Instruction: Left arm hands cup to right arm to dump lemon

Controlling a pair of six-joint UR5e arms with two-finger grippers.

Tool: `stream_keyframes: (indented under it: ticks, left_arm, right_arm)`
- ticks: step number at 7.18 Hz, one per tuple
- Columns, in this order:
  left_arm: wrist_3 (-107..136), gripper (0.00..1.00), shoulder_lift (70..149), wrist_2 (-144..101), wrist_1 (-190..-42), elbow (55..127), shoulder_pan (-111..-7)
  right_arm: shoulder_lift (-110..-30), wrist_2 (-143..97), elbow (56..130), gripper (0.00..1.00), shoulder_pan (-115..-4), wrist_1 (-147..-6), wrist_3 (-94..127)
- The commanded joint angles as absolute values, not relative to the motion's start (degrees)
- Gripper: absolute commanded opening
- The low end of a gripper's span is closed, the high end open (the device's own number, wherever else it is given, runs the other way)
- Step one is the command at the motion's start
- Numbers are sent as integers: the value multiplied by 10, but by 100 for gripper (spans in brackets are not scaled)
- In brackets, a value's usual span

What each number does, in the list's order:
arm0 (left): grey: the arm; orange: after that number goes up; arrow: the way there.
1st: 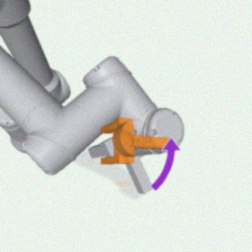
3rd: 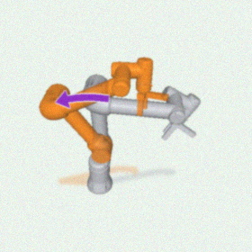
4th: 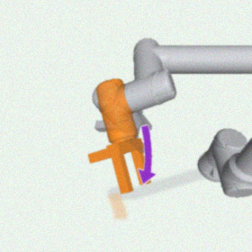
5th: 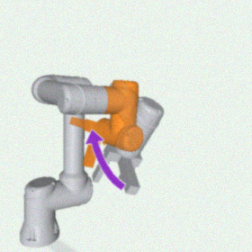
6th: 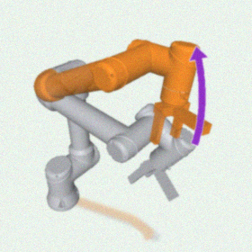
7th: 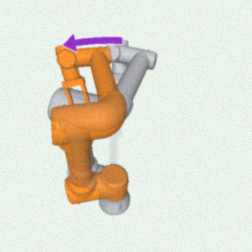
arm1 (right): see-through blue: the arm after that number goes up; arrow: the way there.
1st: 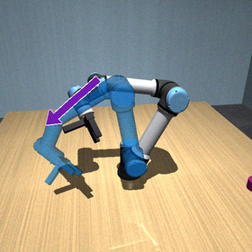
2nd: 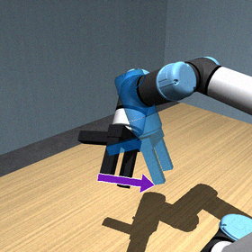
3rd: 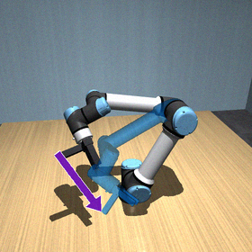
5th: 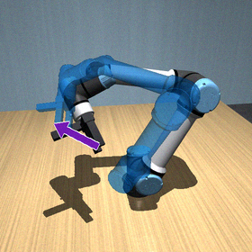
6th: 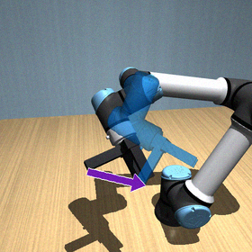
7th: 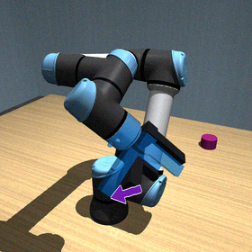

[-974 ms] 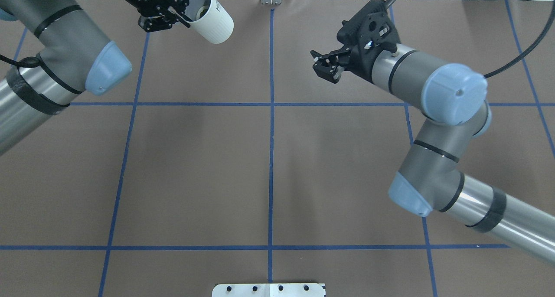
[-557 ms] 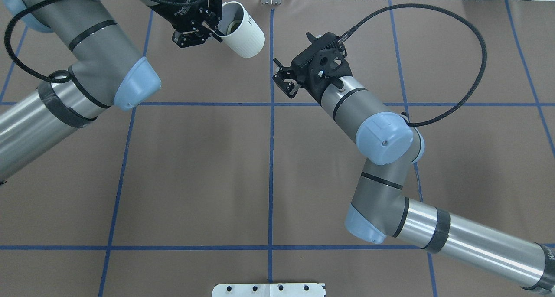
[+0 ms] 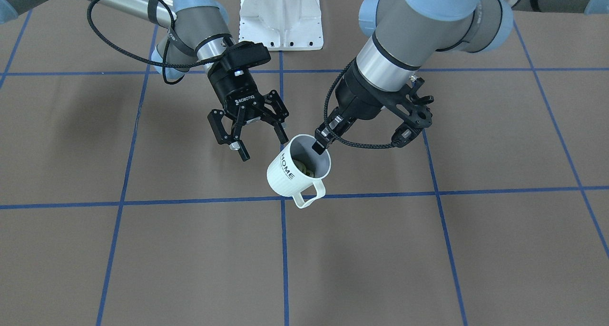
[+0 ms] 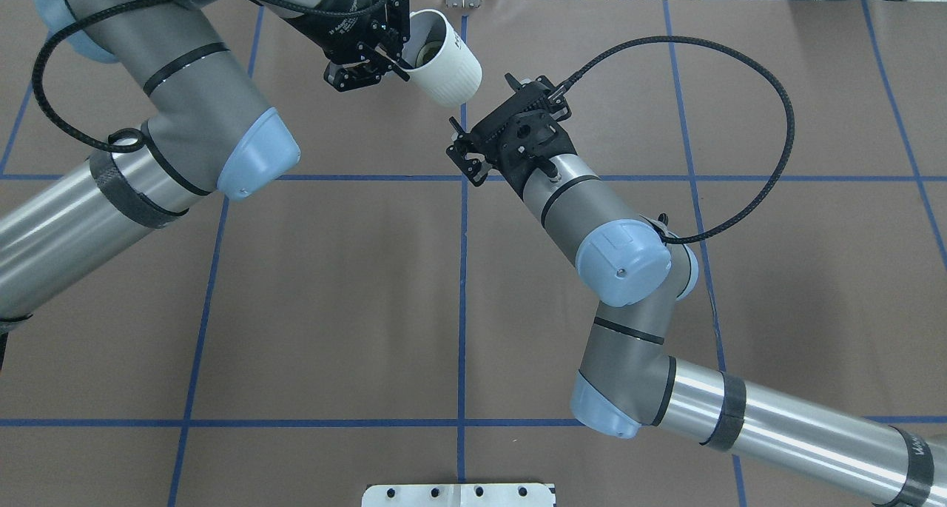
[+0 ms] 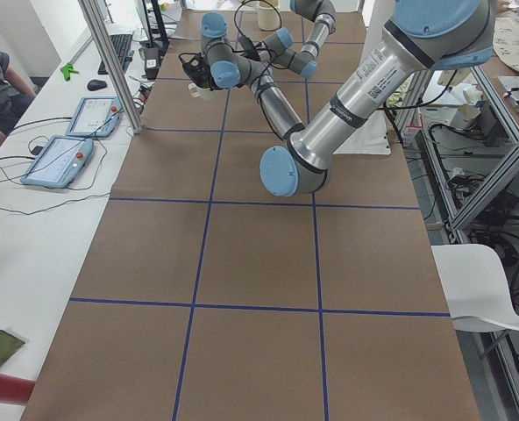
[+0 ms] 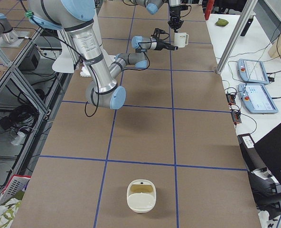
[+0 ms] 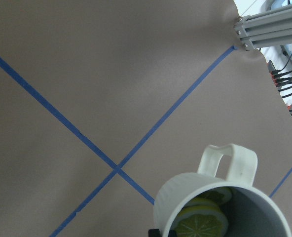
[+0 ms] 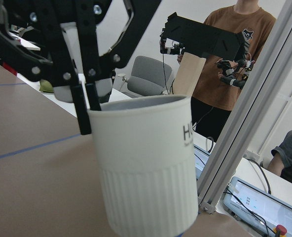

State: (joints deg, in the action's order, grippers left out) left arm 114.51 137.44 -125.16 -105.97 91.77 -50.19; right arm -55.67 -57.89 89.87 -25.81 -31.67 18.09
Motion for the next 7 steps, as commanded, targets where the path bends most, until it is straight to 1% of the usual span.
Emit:
stream_keyframes:
  ticks: [1,4,7]
  left_arm:
    - [1147,0,1376,-1252,-1060,918,-494]
    - [1150,0,1377,-1216,-1062,922,-462]
    - [1150,0,1379,-1217,-1063,925,-461]
  right_arm:
    - [-556,-570,899,94,-256,-317,161]
    - [-556,-559,898,94,-256,-315,129]
    - [-557,-558,898,94,-256,-314,129]
